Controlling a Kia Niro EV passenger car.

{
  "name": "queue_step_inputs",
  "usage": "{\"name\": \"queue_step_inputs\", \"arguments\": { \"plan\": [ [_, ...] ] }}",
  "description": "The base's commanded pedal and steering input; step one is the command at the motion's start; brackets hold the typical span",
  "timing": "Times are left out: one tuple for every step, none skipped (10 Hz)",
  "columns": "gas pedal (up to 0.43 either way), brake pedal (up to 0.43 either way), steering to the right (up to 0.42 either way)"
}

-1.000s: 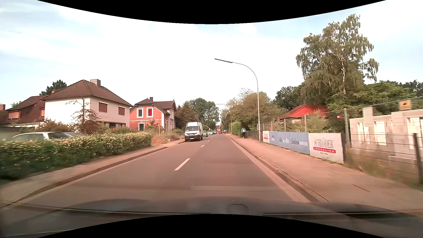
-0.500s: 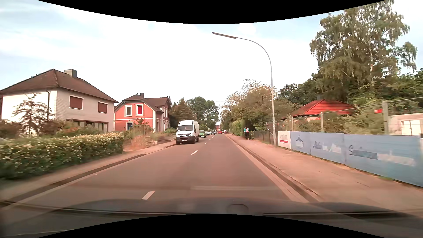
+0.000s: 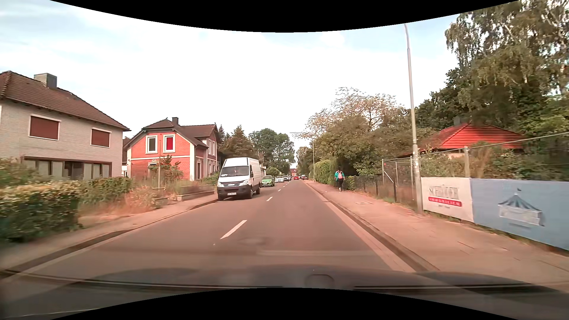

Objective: Follow the waypoints while adhering to traffic rules and regulations

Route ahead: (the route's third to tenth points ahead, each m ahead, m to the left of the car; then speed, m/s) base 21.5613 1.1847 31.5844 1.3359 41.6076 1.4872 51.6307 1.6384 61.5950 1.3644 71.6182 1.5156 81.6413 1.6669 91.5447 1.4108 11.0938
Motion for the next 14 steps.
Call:
{"name": "queue_step_inputs", "arguments": {
  "plan": [
    [0.26,0.0,-0.005],
    [0.26,0.0,-0.005],
    [0.26,0.0,-0.004],
    [0.248,0.0,-0.004],
    [0.24,0.0,-0.004],
    [0.228,0.0,-0.005],
    [0.22,0.0,-0.005],
    [0.197,0.0,-0.005],
    [0.189,0.0,-0.003],
    [0.177,0.0,-0.001],
    [0.177,0.0,-0.001],
    [0.177,0.0,-0.001],
    [0.189,0.0,-0.002],
    [0.197,0.0,-0.002]
  ]
}}
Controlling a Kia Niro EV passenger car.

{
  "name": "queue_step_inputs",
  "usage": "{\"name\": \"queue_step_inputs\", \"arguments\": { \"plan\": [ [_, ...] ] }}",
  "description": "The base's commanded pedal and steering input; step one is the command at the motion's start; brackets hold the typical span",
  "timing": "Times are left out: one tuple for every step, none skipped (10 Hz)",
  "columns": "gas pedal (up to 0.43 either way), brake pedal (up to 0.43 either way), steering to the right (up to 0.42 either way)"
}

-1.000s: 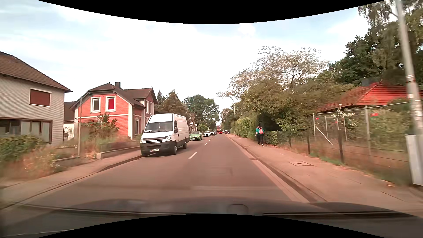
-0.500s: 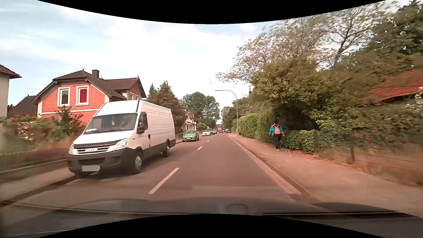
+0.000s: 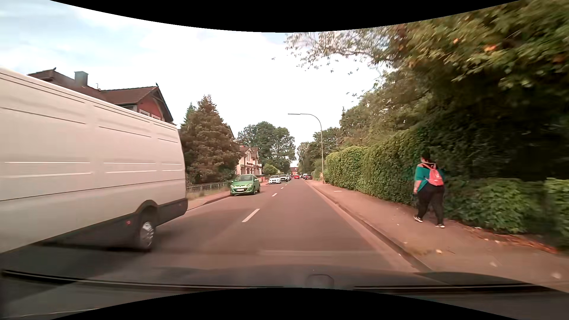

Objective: Follow the waypoints while adhering to traffic rules and regulations

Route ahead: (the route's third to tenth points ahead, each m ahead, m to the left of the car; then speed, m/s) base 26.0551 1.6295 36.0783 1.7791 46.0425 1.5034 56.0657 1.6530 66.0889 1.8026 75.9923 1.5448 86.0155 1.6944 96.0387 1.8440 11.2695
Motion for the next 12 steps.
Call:
{"name": "queue_step_inputs", "arguments": {
  "plan": [
    [0.197,0.0,-0.001],
    [0.197,0.0,-0.001],
    [0.197,0.0,0.0],
    [0.197,0.0,0.0],
    [0.197,0.0,0.0],
    [0.209,0.0,0.0],
    [0.209,0.0,-0.001],
    [0.22,0.0,-0.003],
    [0.228,0.0,-0.003],
    [0.228,0.0,-0.003],
    [0.228,0.0,-0.003],
    [0.228,0.0,-0.003]
  ]
}}
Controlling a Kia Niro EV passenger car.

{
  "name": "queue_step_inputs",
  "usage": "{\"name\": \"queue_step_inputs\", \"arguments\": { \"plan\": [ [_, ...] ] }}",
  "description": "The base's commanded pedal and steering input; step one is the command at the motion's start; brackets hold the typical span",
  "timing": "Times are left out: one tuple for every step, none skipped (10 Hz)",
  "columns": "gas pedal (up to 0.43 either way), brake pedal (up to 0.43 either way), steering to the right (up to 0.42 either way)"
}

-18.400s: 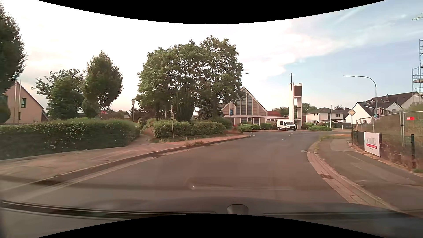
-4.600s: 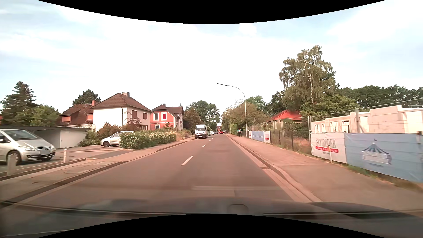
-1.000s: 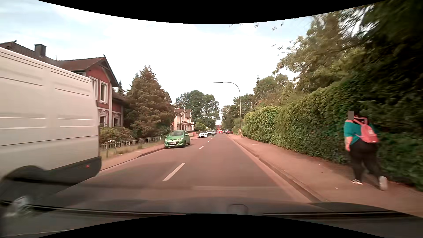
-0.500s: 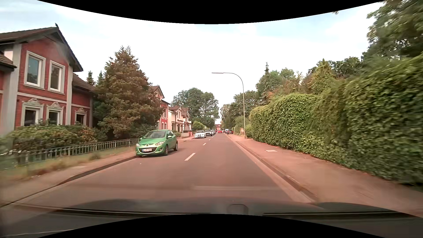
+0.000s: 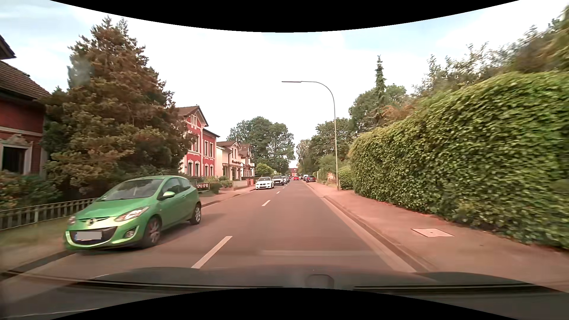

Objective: Follow the waypoints while adhering to traffic rules and regulations

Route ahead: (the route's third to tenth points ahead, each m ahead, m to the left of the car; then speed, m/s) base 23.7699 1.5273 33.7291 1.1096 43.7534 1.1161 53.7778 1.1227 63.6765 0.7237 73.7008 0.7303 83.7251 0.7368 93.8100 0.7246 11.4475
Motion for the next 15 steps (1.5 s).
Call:
{"name": "queue_step_inputs", "arguments": {
  "plan": [
    [0.228,0.0,-0.002],
    [0.228,0.0,-0.002],
    [0.228,0.0,-0.001],
    [0.228,0.0,-0.002],
    [0.228,0.0,-0.002],
    [0.228,0.0,-0.002],
    [0.228,0.0,-0.002],
    [0.228,0.0,-0.002],
    [0.228,0.0,-0.002],
    [0.228,0.0,-0.002],
    [0.228,0.0,-0.002],
    [0.22,0.0,-0.002],
    [0.22,0.0,-0.002],
    [0.22,0.0,-0.002],
    [0.209,0.0,-0.002]
  ]
}}
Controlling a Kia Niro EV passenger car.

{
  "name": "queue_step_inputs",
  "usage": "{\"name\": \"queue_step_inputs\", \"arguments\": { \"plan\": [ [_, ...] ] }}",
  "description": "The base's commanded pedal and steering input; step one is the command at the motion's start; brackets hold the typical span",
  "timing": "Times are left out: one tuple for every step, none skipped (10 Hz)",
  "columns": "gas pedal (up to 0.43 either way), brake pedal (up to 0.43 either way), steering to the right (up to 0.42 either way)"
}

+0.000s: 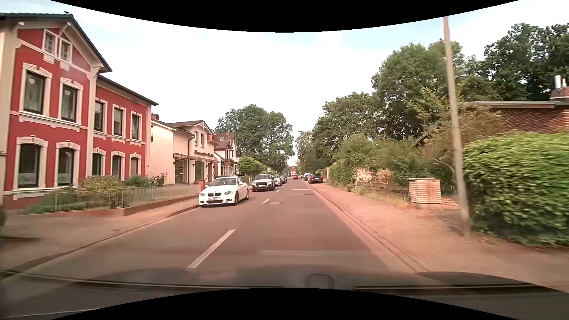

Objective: Follow the waypoints while adhering to traffic rules and regulations

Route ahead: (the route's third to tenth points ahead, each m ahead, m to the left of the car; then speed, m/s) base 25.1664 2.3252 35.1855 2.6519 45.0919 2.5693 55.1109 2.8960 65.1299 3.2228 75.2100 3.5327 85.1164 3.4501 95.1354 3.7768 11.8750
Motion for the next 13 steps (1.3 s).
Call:
{"name": "queue_step_inputs", "arguments": {
  "plan": [
    [0.209,0.0,-0.002],
    [0.197,0.0,-0.002],
    [0.197,0.0,-0.002],
    [0.197,0.0,-0.002],
    [0.197,0.0,-0.001],
    [0.197,0.0,-0.002],
    [0.197,0.0,-0.001],
    [0.197,0.0,-0.002],
    [0.197,0.0,-0.002],
    [0.197,0.0,-0.003],
    [0.197,0.0,-0.003],
    [0.197,0.0,-0.004],
    [0.197,0.0,-0.004]
  ]
}}
